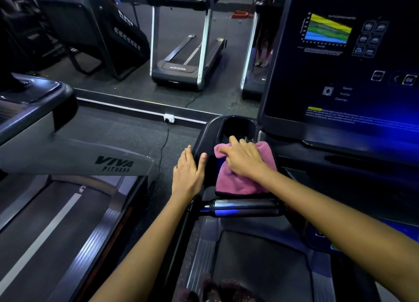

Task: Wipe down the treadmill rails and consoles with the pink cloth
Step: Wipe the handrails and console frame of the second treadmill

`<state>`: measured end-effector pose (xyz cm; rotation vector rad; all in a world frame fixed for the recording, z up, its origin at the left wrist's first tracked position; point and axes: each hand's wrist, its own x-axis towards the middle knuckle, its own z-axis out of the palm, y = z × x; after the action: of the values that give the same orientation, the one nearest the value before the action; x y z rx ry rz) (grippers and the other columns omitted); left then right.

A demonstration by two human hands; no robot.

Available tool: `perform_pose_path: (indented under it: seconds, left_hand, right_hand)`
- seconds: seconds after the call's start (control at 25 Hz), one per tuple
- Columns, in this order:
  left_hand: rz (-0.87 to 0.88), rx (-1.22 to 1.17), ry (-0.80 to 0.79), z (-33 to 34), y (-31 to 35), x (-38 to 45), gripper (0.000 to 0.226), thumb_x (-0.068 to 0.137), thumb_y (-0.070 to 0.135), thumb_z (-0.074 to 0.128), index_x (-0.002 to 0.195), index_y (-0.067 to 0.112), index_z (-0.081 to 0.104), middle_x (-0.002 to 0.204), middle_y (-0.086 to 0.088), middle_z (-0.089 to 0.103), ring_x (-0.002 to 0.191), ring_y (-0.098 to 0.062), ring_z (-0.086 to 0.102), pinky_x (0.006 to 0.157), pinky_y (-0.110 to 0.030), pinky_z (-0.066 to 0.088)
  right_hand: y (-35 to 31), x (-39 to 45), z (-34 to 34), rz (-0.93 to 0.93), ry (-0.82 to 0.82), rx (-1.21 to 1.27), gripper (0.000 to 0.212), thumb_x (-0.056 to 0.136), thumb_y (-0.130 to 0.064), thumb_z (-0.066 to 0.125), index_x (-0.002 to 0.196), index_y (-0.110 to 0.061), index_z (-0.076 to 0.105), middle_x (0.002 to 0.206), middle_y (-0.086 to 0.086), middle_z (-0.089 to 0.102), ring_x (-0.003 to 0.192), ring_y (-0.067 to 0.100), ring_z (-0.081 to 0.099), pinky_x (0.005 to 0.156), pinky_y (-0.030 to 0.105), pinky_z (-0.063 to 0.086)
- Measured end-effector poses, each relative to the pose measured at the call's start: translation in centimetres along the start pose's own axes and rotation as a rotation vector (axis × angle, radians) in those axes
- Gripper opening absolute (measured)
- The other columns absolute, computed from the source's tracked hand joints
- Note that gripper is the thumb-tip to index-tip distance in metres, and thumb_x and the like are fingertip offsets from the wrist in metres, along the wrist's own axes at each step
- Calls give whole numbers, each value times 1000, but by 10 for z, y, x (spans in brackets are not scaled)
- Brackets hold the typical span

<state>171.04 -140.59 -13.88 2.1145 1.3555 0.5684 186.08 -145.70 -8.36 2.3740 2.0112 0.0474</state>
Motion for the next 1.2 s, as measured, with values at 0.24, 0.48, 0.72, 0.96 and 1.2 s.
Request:
perform_pose_path:
  seconds: [0.24,0.48,0.72,0.96,1.2]
  left_hand:
    - [-10,13,2,2,0,0,74,92,57,19,147,8,17,152,-9,25,139,-24,25,110,-45,27]
    - [-20,-8,-18,0,2,-1,72,92,56,19,147,9,16,153,-8,23,141,-22,22,111,-42,25]
    - [-36,-124,-33,-2,2,1,66,95,52,17,147,12,19,154,-4,23,141,-19,23,109,-36,24]
    - [-16,-171,-14,-4,4,-2,62,95,50,17,145,12,25,150,-4,29,137,-20,30,107,-35,27]
    - [-31,-230,-16,-6,3,-4,61,96,49,18,143,13,28,148,-3,33,135,-21,33,106,-35,27]
  right_hand:
    - [22,-30,-3,111,-20,-3,25,91,-20,41,103,-35,57,95,1,39,89,30,55,63,33,31]
    - [33,-43,4,227,-32,-136,28,93,-21,41,111,-29,61,113,7,48,91,29,56,63,33,34]
    - [13,-26,12,118,28,-31,38,93,-17,39,127,-29,50,118,10,43,94,30,53,66,35,33]
    - [-4,-3,44,-166,233,-296,44,76,-23,57,120,-20,61,105,9,62,71,24,55,54,32,40]
    - [32,-27,51,-468,260,-447,46,65,-20,76,110,-20,67,95,8,64,65,23,57,50,30,41]
